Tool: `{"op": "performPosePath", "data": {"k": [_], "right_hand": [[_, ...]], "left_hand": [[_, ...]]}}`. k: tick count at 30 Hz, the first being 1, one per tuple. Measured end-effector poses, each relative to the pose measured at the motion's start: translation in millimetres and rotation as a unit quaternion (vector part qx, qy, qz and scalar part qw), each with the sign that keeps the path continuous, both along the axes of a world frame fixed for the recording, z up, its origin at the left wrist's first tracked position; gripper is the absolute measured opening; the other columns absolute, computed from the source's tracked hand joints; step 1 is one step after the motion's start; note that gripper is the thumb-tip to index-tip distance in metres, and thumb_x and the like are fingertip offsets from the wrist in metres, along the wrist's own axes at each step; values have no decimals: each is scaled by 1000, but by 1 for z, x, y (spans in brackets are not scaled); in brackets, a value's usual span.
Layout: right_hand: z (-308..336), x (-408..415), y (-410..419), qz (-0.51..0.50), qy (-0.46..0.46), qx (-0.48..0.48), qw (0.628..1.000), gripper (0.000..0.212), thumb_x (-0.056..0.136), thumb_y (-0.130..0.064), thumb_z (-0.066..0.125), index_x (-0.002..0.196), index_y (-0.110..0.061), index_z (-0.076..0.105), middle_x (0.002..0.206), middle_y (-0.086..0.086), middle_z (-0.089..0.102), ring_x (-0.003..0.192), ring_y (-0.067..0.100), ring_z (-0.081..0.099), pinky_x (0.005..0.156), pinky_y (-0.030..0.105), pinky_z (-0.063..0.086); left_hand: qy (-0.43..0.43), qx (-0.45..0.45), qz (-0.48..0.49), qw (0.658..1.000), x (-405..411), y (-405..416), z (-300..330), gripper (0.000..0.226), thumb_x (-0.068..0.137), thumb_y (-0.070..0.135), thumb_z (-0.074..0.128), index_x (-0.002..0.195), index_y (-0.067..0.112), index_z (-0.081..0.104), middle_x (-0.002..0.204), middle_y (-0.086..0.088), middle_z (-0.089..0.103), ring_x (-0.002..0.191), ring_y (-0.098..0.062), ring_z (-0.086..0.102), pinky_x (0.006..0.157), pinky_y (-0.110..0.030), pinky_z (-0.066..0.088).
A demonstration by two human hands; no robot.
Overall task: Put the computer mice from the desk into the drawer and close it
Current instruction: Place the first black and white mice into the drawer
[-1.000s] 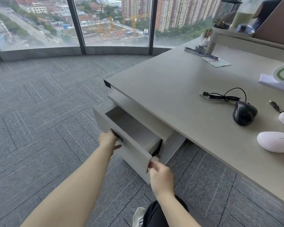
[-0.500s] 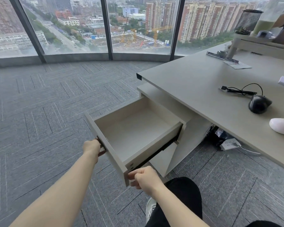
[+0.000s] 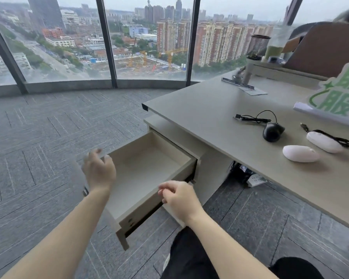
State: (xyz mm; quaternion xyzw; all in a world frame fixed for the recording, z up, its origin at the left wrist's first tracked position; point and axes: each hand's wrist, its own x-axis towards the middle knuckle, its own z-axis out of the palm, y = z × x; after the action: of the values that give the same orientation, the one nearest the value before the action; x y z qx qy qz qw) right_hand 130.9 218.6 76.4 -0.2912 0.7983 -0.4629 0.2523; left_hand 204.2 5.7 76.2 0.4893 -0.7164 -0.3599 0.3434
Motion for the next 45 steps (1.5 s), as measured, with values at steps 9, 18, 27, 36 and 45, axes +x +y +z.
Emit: {"op": "performPosePath", "data": {"k": [9, 18, 27, 36, 45], "right_hand": [[105, -159, 166, -364, 255, 98, 891, 41, 90, -20, 47, 129, -28, 58, 129, 6, 55, 110, 33, 56, 85, 41, 44], [89, -232, 219, -276, 163, 299, 899, 45, 98, -45, 30, 141, -43, 44, 156, 3, 28, 139, 30, 32, 107, 46, 34], [76, -235, 223, -312, 193, 354, 860, 58, 87, -67, 39, 132, -32, 48, 145, 13, 36, 123, 42, 39, 101, 47, 35], [87, -204, 208, -252, 166, 377, 876, 56, 77, -54, 55, 128, -32, 49, 126, 12, 37, 111, 41, 52, 94, 40, 42], [125, -133, 72, -74, 291, 135, 944, 54, 78, -50, 61, 128, -39, 46, 128, 3, 37, 110, 31, 49, 90, 41, 52]], "left_hand": [[-10, -33, -424, 905, -208, 186, 94, 35, 91, 22, 54, 125, 17, 60, 127, -8, 62, 113, -24, 59, 96, -38, 49], [-153, -83, -496, 851, -336, 279, 78, 60, 85, 35, 51, 143, 37, 36, 150, -6, 35, 131, -34, 41, 100, -40, 43], [-182, -188, -401, 878, -361, 289, 66, 43, 77, 29, 58, 118, 24, 48, 116, -15, 56, 108, -37, 51, 80, -38, 40], [-2, -84, -353, 932, -298, 224, 93, 46, 79, 33, 58, 121, 20, 48, 116, -15, 58, 114, -35, 47, 80, -34, 37], [112, -120, -230, 959, -178, 100, 163, 45, 74, 36, 58, 117, 27, 51, 108, -6, 59, 97, -27, 56, 72, -35, 44]]}}
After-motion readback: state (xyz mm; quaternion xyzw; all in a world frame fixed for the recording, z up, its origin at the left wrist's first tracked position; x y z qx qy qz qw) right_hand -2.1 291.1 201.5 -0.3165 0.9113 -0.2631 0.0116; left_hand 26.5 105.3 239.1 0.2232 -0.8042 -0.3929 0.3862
